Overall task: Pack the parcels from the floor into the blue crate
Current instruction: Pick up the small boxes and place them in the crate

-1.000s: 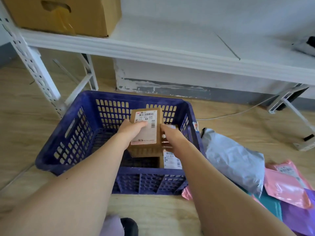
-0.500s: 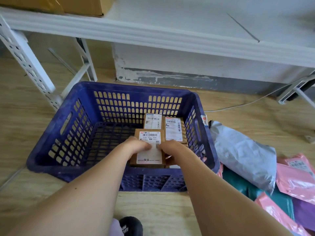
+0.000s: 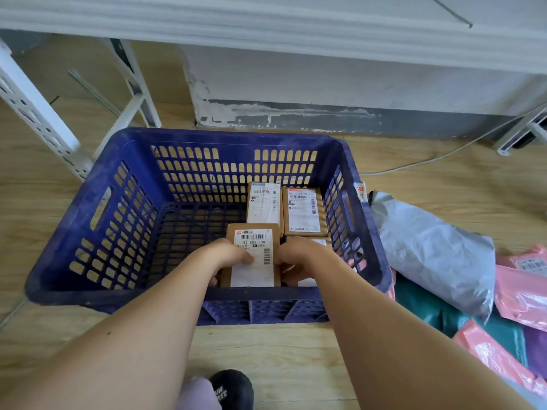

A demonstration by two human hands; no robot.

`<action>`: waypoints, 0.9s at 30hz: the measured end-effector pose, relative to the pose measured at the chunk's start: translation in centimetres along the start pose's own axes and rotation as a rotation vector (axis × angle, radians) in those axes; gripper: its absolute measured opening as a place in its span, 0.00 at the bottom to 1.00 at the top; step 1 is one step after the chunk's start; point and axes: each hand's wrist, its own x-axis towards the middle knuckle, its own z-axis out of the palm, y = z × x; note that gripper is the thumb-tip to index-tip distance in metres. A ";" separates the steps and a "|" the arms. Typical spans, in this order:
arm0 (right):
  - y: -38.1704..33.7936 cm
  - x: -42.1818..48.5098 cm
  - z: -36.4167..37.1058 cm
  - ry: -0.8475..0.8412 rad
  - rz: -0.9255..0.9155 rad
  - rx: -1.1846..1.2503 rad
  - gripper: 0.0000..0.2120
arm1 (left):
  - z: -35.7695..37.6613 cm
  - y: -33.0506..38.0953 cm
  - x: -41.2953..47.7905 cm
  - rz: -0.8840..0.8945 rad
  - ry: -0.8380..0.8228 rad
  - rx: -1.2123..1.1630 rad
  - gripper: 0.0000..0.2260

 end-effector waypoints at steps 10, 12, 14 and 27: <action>0.7 0.6 -0.4 0.082 0.012 -0.050 0.15 | 1.5 0.4 1.9 -0.031 -0.145 0.062 0.18; 0.7 0.6 -0.5 0.086 0.014 -0.061 0.14 | 1.6 0.5 2.1 -0.028 -0.185 0.167 0.18; 0.8 0.8 -0.5 0.076 0.015 -0.073 0.14 | 1.5 0.4 2.1 -0.026 -0.227 0.280 0.18; 1.3 1.1 -0.9 0.029 -0.013 -0.058 0.06 | 1.1 -0.3 4.2 -0.027 -0.364 0.561 0.18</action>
